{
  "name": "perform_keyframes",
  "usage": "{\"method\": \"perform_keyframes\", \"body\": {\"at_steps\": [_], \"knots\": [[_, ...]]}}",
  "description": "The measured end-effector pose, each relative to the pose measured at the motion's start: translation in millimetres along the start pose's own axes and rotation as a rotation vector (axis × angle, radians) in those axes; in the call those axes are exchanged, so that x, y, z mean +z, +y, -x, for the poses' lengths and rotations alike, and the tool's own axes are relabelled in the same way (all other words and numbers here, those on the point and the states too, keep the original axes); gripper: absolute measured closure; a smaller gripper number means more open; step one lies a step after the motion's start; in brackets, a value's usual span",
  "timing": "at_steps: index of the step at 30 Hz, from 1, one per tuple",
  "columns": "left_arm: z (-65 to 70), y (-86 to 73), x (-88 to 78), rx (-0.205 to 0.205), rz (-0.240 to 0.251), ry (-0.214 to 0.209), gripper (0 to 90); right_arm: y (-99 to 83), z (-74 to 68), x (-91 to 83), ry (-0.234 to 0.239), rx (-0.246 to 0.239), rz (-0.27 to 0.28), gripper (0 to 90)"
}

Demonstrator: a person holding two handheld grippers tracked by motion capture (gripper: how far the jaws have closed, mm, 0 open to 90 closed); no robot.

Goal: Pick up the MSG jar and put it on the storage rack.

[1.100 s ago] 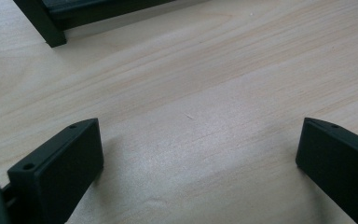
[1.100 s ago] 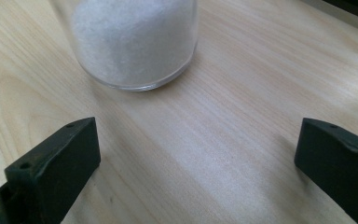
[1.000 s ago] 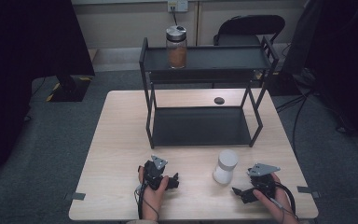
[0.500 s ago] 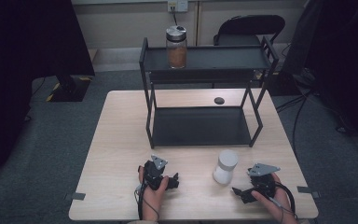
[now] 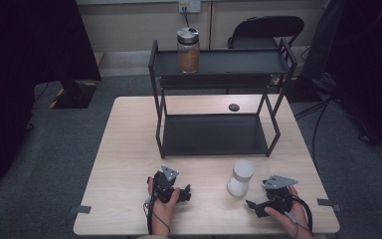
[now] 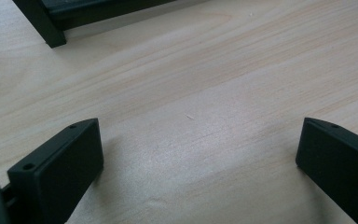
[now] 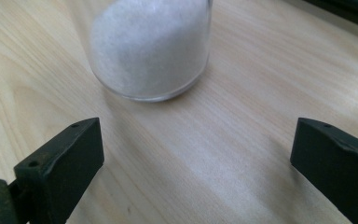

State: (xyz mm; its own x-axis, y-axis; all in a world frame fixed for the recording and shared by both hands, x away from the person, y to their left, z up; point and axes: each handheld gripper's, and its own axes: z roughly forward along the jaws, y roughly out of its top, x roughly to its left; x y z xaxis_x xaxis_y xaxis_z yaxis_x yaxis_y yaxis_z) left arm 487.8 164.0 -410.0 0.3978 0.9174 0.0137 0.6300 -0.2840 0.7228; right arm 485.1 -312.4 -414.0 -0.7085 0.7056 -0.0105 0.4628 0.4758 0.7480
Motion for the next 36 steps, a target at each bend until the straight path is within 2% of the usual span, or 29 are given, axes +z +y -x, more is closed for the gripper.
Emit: {"method": "perform_keyframes", "body": {"at_steps": [8,19,24,29,36], "knots": [[0.0,0.0,0.0,0.000,0.000,0.000,0.0,0.1,-0.4,-7.0,0.029,0.018,0.043,1.2],[0.0,0.0,0.0,0.000,0.000,0.000,0.0,1.8,-17.9,-8.6,0.004,0.031,0.108,1.1],[0.0,-0.1,0.0,0.000,0.000,0.000,0.0,2.9,-28.8,-7.5,-0.014,0.047,0.152,0.7],[0.0,-0.1,0.0,0.000,0.000,0.000,0.0,4.0,-39.7,-5.4,-0.052,0.077,0.182,0.7],[0.0,0.0,0.0,0.000,0.000,0.000,0.0,3.5,-50.1,-3.3,-0.073,0.105,0.235,0.6]]}}
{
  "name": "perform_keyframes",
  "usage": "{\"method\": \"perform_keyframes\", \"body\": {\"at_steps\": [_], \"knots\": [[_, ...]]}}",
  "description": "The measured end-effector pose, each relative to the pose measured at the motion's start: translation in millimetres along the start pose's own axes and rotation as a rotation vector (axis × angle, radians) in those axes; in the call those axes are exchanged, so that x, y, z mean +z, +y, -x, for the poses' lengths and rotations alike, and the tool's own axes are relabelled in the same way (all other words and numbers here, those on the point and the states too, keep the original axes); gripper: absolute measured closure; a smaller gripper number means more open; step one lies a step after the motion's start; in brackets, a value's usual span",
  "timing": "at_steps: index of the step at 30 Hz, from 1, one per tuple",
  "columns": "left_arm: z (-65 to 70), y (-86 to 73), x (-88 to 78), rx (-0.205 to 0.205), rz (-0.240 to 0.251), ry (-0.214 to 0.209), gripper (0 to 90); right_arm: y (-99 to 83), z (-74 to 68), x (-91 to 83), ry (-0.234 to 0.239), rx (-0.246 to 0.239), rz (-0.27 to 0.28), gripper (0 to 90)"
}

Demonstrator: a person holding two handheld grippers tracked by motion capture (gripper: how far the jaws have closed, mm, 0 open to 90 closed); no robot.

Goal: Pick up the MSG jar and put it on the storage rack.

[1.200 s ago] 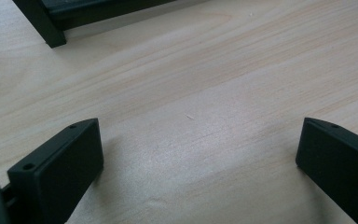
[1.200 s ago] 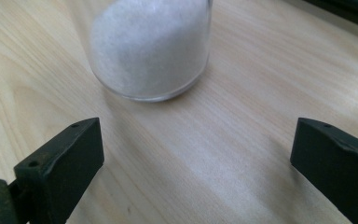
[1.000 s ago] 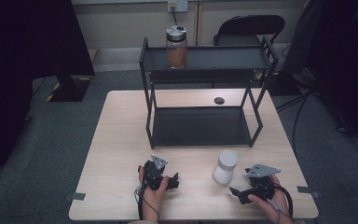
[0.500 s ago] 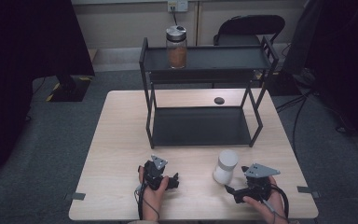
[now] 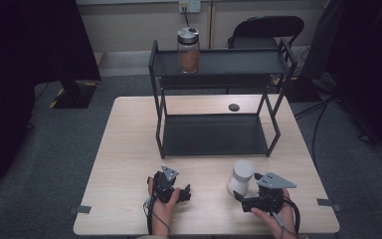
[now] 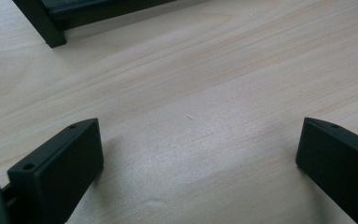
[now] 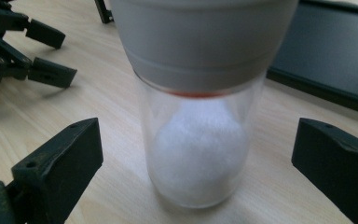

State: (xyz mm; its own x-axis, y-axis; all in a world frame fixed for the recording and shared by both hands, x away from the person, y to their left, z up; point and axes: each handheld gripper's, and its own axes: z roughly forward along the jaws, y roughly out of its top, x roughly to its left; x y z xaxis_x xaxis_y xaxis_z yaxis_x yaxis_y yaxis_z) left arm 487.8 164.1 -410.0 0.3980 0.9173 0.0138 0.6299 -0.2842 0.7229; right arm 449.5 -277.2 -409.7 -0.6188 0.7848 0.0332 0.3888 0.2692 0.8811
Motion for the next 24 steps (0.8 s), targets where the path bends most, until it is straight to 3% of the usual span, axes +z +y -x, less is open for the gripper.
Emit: {"method": "perform_keyframes", "body": {"at_steps": [10,14,24], "knots": [[0.0,0.0,0.0,0.000,0.000,0.000,0.0,5.9,-17.3,0.0,-0.033,-0.016,0.065,5.0],[0.0,-0.1,0.0,0.000,0.000,0.000,0.0,5.9,-24.1,0.4,-0.075,-0.008,0.091,7.0],[0.0,0.0,0.0,0.000,0.000,0.000,0.0,2.8,-31.3,7.7,-0.106,0.035,0.135,19.1]]}}
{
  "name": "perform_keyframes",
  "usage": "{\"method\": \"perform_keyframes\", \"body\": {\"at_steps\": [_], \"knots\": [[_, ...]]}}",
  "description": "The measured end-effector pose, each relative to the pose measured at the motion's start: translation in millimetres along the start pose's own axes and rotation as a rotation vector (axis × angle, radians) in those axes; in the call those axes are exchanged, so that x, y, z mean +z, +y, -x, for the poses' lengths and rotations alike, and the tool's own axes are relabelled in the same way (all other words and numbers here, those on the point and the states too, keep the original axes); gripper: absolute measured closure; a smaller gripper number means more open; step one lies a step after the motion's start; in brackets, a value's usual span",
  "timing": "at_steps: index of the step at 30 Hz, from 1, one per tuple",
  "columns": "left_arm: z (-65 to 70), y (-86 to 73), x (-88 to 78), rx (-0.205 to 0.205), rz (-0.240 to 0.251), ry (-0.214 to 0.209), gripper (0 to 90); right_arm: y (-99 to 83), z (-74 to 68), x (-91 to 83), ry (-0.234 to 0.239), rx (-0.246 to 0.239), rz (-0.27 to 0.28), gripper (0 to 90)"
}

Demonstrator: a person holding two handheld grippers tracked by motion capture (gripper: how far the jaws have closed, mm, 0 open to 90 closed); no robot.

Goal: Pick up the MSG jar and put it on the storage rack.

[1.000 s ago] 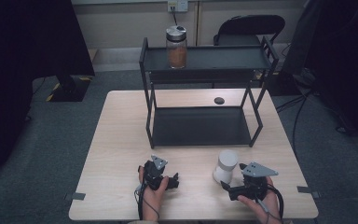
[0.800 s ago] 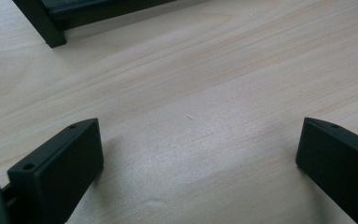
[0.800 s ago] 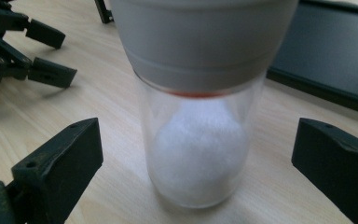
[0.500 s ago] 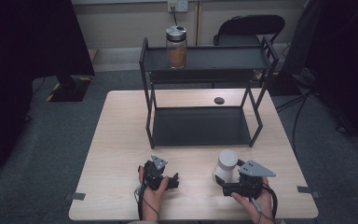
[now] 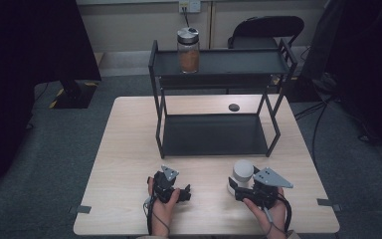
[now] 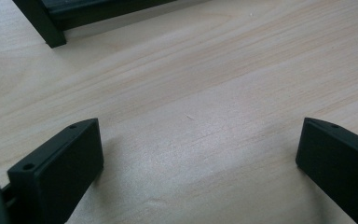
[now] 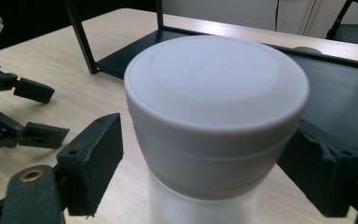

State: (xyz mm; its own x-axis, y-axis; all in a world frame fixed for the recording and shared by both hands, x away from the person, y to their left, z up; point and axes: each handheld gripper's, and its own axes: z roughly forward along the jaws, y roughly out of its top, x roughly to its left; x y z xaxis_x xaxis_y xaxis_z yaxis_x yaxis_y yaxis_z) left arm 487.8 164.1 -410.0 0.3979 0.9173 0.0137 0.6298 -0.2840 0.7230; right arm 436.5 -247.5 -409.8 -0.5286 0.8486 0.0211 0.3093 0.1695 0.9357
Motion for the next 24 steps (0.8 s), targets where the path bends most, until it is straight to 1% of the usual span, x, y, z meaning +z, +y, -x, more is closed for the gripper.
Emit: {"method": "perform_keyframes", "body": {"at_steps": [4,7,12,20,24], "knots": [[0.0,0.0,0.0,0.000,0.000,0.000,0.0,-2.5,-4.3,3.0,-0.013,-0.003,0.012,23.5],[0.0,0.0,0.0,0.000,0.000,0.000,0.0,-4.8,-6.9,5.8,-0.019,-0.006,0.021,24.5],[0.0,0.0,0.0,0.000,0.000,0.000,0.0,-7.7,-7.4,7.3,-0.040,-0.009,0.036,33.3],[0.0,0.0,0.0,0.000,0.000,0.000,0.0,-11.7,-6.9,6.5,-0.040,-0.013,0.050,34.6],[0.0,0.1,0.0,0.000,0.000,0.000,0.0,-10.3,-6.3,6.1,-0.037,-0.017,0.046,34.7]]}}
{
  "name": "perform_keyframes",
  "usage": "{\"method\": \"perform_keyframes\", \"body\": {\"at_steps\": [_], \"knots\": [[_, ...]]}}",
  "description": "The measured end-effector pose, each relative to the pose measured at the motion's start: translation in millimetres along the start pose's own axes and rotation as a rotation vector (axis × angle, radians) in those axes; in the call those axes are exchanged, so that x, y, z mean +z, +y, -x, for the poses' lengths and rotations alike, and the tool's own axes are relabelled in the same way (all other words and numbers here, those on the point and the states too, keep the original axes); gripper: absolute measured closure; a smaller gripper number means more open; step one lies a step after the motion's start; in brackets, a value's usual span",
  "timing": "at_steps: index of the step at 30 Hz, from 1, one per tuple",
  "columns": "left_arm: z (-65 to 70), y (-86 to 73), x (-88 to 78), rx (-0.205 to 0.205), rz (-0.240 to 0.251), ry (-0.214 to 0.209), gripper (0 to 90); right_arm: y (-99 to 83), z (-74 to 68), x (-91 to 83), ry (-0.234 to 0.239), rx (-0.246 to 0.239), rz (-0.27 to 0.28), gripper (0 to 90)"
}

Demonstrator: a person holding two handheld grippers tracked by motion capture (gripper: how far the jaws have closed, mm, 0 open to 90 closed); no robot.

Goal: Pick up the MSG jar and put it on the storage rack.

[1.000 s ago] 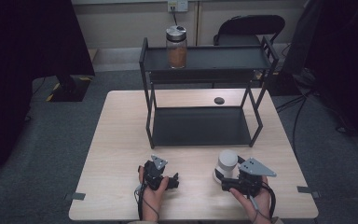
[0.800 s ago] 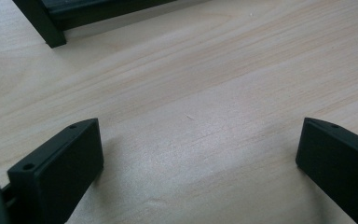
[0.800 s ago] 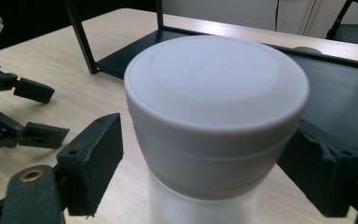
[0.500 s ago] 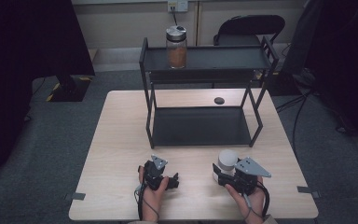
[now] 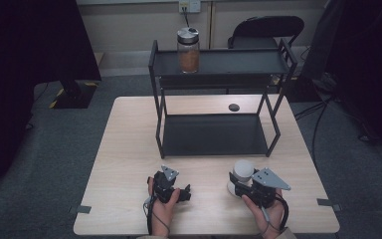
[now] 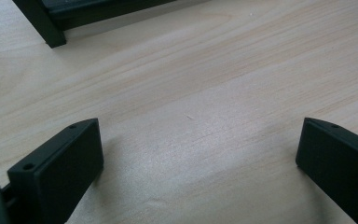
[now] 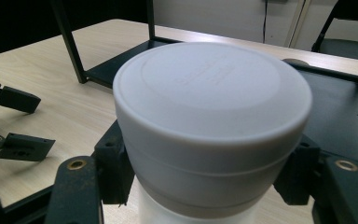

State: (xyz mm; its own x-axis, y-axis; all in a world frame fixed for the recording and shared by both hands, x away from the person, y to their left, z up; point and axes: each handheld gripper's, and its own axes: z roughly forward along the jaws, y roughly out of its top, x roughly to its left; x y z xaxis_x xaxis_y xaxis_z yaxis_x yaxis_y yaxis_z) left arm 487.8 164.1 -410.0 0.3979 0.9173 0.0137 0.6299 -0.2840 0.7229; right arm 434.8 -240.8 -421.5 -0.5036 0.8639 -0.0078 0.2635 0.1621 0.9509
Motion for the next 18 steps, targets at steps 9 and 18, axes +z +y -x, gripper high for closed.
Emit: {"method": "perform_keyframes", "body": {"at_steps": [9,18], "knots": [[0.0,0.0,0.0,0.000,0.000,0.000,0.0,10.5,6.7,-2.2,0.022,-0.014,-0.011,34.7],[0.0,-0.1,0.0,0.000,0.000,0.000,0.0,33.2,14.1,-5.7,0.037,-0.006,-0.026,34.7]]}}
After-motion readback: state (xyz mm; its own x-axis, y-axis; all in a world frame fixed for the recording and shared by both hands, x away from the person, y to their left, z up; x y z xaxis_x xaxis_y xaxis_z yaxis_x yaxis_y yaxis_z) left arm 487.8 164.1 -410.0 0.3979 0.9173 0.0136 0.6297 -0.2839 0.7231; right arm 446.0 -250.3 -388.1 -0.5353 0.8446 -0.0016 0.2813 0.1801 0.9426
